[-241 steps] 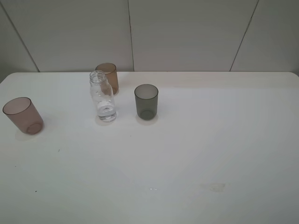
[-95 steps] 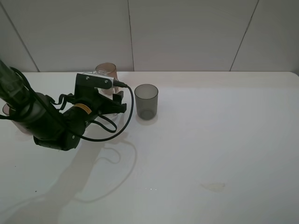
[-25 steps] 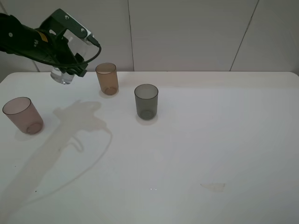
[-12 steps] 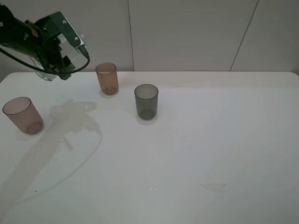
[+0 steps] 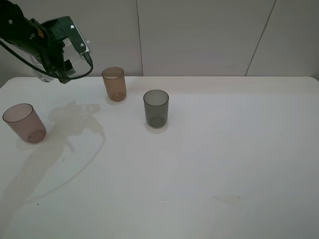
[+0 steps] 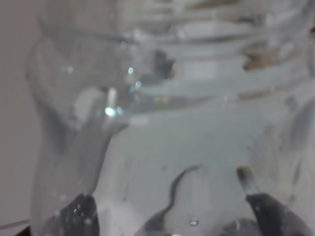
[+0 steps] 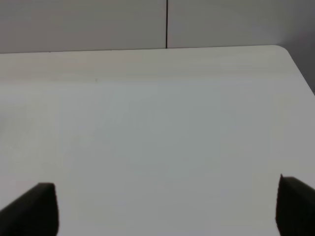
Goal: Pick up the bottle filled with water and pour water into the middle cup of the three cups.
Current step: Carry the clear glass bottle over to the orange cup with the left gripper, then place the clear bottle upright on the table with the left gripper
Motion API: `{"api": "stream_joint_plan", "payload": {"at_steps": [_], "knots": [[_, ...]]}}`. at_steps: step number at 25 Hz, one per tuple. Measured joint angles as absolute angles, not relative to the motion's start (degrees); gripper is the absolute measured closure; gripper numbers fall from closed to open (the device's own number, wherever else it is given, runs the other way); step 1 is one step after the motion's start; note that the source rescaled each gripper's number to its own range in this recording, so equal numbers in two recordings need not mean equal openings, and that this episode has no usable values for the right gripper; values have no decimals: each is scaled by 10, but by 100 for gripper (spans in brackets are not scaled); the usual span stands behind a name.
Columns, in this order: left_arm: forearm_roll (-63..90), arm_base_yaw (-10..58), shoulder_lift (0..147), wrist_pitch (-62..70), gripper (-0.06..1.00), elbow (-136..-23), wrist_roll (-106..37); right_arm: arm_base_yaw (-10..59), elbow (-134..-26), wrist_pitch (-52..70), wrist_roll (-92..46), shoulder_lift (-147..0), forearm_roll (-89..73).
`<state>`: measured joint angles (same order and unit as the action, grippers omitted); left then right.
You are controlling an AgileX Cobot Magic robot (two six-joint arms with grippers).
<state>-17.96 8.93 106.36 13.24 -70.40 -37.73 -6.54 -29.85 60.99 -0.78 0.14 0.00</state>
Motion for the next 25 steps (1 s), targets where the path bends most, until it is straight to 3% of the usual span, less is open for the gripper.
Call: {"api": "stream_joint_plan", "payload": {"at_steps": [11, 25], "knots": [[-181, 90, 1112, 196, 92, -788, -509, -65, -298, 610, -8, 1, 0], [-258, 119, 1191, 207, 92, -852, -520, -65, -298, 610, -8, 1, 0]]}}
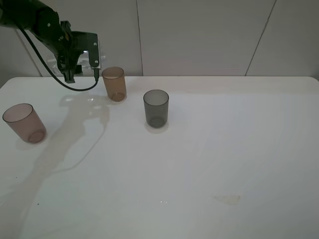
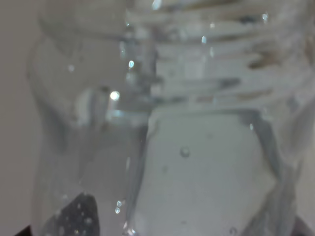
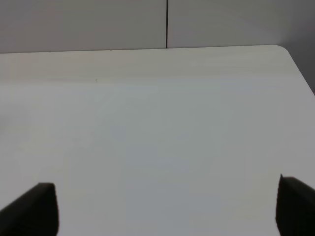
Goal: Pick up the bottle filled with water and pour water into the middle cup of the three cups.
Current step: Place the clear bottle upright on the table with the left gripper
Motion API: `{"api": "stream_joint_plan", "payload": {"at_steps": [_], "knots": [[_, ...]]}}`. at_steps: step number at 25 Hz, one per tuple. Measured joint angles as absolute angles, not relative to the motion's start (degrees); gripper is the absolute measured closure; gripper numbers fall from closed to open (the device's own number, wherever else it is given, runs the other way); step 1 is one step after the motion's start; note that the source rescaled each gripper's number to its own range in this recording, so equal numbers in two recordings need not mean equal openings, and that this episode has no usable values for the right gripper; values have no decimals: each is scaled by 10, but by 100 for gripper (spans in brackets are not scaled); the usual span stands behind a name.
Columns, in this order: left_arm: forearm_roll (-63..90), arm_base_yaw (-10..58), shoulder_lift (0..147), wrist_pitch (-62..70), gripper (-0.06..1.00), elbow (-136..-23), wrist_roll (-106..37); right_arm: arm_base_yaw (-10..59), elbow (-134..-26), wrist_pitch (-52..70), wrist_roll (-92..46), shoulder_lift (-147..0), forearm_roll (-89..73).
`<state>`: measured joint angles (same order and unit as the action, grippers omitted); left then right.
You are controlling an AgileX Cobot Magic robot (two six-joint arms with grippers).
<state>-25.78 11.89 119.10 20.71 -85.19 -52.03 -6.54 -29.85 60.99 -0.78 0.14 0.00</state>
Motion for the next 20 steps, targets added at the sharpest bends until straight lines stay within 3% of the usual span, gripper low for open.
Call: {"api": "stream_joint_plan", "payload": {"at_steps": [20], "knots": [[-381, 123, 1210, 156, 92, -852, -522, -65, -298, 610, -8, 1, 0]]}}
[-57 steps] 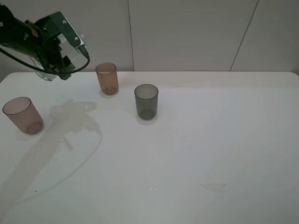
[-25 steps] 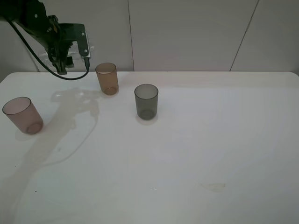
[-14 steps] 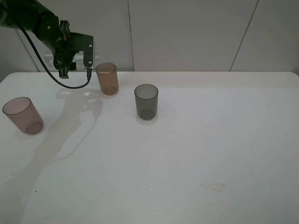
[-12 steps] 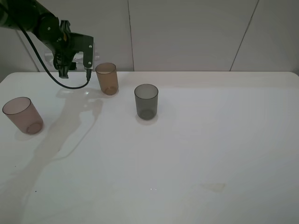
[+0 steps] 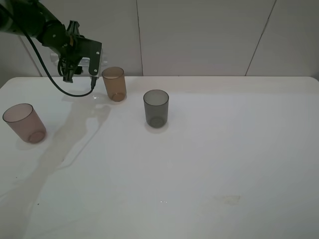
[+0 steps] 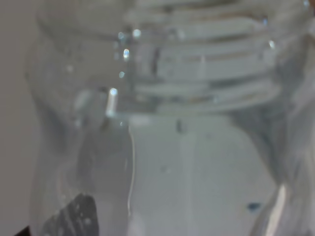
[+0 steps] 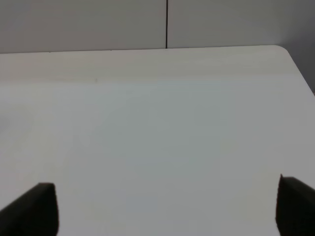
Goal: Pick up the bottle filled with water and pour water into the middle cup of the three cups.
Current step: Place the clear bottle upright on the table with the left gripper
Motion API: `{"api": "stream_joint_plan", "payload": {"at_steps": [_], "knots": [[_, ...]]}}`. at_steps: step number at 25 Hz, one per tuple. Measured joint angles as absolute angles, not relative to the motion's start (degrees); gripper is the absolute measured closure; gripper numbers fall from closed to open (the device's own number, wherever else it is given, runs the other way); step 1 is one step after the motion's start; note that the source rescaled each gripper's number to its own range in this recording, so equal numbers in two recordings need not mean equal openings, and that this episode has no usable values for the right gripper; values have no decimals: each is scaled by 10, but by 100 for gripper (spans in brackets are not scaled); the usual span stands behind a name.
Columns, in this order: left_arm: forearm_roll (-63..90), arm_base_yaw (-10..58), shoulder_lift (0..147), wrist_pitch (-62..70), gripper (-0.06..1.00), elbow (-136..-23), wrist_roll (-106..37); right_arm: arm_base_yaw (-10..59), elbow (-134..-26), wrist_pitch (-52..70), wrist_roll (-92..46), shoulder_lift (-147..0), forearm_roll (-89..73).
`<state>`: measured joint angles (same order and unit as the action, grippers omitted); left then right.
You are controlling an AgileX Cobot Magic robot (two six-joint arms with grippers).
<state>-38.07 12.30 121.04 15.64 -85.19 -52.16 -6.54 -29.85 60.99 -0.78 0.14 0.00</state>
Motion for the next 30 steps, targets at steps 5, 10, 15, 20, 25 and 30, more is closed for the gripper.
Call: {"api": "stream_joint_plan", "payload": {"at_steps": [5, 10, 15, 20, 25, 30], "knots": [[-410, 123, 1212, 154, 92, -852, -522, -65, -298, 610, -8, 1, 0], [-430, 123, 1220, 152, 92, -852, -522, -65, -298, 610, -8, 1, 0], [-444, 123, 1220, 149, 92, -852, -522, -65, -298, 610, -8, 1, 0], [-452, 123, 1220, 149, 92, -852, -522, -65, -298, 610, -8, 1, 0], [-465, 123, 1220, 146, 92, -852, -522, -65, -298, 610, -8, 1, 0], [-479, 123, 1220, 134, 92, -852, -522, -65, -298, 610, -8, 1, 0]]}}
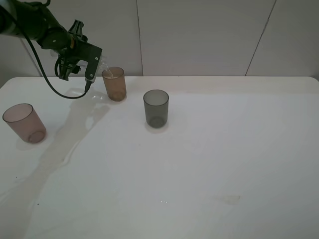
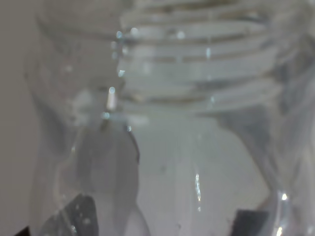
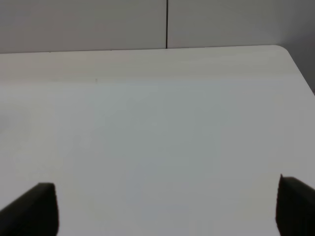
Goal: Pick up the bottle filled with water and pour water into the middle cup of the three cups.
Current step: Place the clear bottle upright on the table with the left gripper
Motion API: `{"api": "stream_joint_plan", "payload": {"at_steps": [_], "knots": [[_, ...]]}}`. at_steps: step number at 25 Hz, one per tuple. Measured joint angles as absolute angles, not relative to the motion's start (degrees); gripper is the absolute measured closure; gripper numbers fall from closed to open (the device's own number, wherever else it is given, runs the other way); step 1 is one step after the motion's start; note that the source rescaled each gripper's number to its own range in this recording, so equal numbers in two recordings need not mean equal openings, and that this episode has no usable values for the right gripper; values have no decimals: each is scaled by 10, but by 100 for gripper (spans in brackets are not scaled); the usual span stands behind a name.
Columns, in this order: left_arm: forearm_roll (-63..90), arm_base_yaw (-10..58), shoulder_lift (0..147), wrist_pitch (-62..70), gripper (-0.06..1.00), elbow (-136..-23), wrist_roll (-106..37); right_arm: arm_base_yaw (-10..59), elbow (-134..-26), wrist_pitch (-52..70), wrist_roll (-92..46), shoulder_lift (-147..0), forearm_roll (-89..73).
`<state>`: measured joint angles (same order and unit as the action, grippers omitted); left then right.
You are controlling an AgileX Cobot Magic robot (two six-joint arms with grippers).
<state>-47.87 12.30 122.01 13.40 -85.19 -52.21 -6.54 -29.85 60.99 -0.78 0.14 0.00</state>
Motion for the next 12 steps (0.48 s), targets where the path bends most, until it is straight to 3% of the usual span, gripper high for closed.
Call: {"api": "stream_joint_plan", "payload": {"at_steps": [12], "knots": [[-500, 123, 1220, 115, 92, -852, -550, -65, -298, 610, -8, 1, 0]]}}
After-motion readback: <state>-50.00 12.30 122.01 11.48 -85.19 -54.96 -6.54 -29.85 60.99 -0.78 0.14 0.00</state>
